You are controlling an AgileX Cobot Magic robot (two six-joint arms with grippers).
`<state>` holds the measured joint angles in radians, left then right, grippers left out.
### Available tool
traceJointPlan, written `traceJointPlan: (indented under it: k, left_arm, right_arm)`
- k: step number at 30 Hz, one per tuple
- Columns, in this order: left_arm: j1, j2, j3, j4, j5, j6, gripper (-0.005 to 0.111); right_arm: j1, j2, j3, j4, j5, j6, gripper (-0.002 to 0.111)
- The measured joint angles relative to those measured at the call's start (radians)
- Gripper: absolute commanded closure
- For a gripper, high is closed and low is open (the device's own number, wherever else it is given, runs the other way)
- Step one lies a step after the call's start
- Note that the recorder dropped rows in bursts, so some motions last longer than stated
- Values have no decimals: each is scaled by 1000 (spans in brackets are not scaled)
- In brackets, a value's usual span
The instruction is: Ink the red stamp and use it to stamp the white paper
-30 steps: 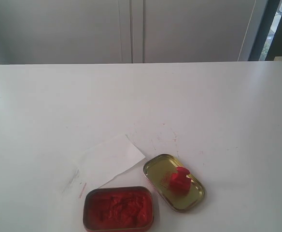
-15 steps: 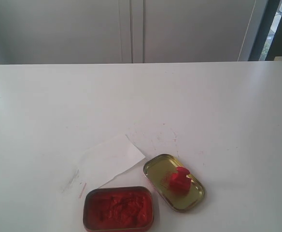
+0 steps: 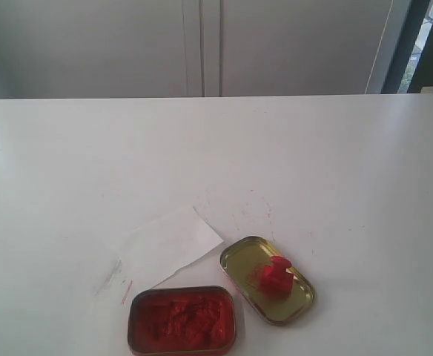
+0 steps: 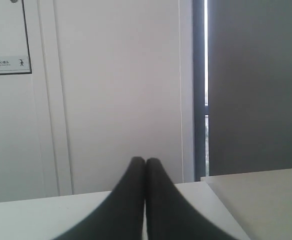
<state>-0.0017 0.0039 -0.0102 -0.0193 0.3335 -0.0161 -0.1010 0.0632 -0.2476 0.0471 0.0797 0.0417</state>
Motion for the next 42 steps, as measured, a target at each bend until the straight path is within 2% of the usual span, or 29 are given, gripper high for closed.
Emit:
traceJointPlan:
  k: [6, 18, 38, 42]
  left_arm:
    - [0, 0, 0, 0, 0, 0, 107]
    - [0, 0, 0, 0, 0, 0, 107]
    - [0, 0, 0, 0, 0, 0, 107]
    - [0, 0, 0, 0, 0, 0, 107]
  right_arm:
    - [0, 90, -69, 0, 40, -8, 108]
    - [0, 441, -362, 0, 453, -8, 108]
    - [0, 499, -389, 0, 442, -8, 108]
    - [0, 538, -431, 2, 509, -8, 108]
